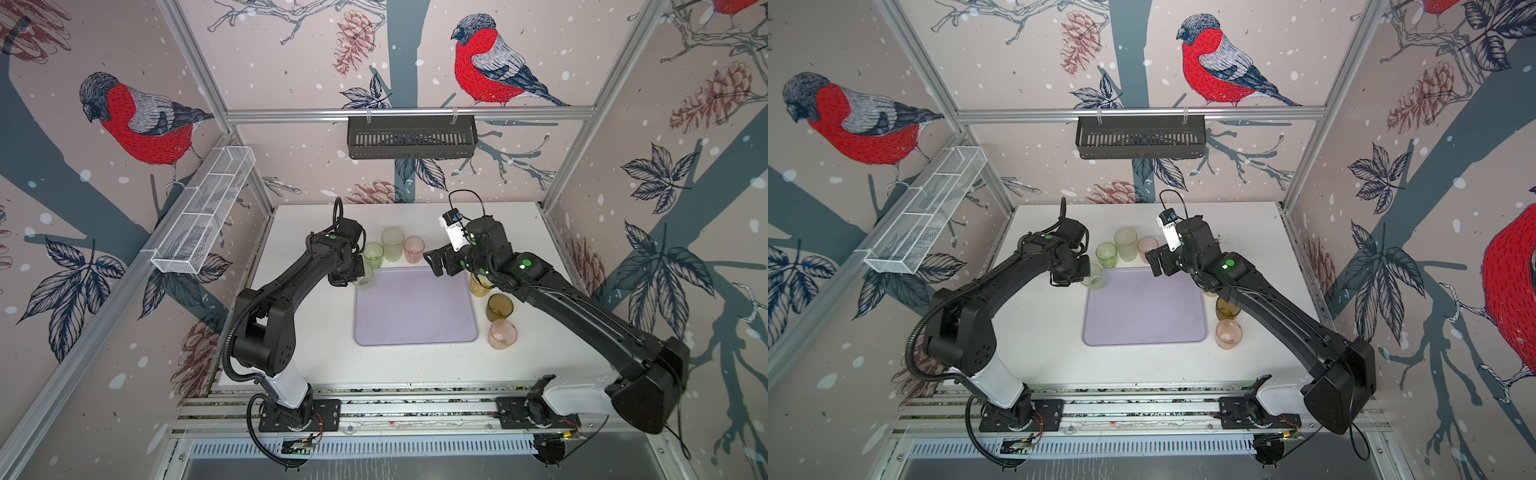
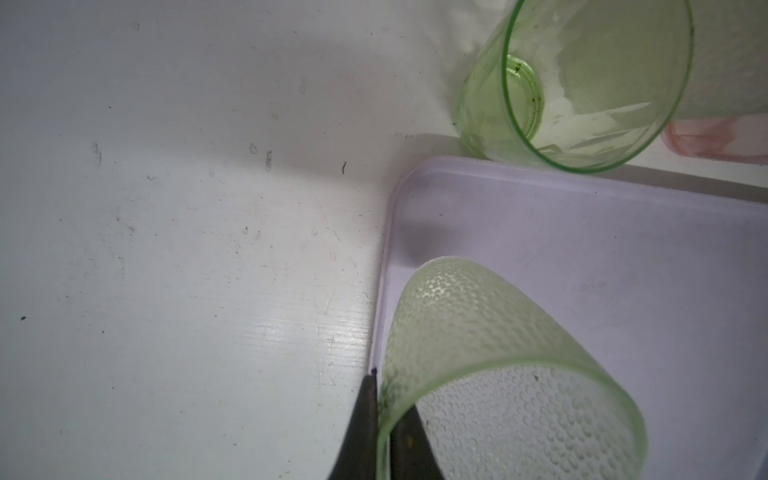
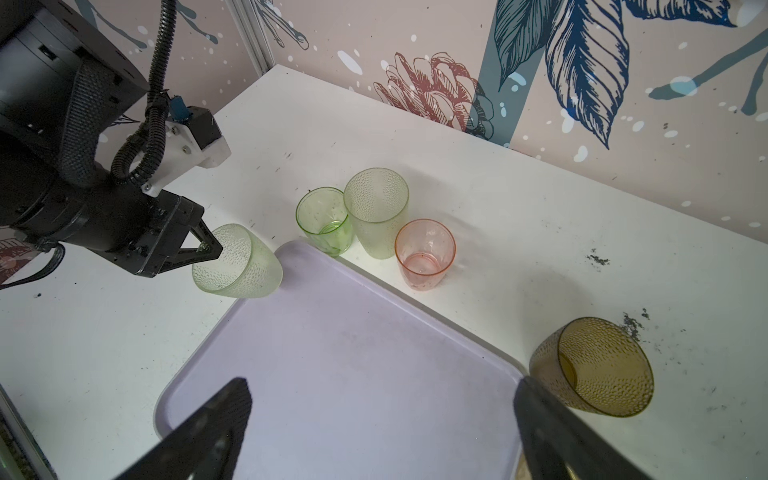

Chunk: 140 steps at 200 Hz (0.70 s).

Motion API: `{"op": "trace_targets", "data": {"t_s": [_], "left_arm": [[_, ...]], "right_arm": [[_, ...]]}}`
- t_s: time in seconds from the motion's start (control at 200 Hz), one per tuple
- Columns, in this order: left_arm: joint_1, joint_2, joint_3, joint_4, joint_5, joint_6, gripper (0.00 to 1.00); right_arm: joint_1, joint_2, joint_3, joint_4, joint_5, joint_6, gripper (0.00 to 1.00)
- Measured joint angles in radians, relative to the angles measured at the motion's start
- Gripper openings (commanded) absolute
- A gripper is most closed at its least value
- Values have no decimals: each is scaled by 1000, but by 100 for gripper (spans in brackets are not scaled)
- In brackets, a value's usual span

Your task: Place the glasses into the tray

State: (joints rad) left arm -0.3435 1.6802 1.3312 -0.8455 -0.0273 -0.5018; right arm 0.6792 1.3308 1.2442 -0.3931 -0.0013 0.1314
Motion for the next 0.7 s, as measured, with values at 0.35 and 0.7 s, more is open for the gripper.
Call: {"op": "trace_targets", "data": {"t_s": [0.35,0.7], "left_arm": [[-11,48,31,3,0,-7,0],[-17,90,45,4,1,-6,0]], "right_arm": [[-13,-10,-11,1,-10,0,100],[-20,-13,-11,1,-14,0,100]]}}
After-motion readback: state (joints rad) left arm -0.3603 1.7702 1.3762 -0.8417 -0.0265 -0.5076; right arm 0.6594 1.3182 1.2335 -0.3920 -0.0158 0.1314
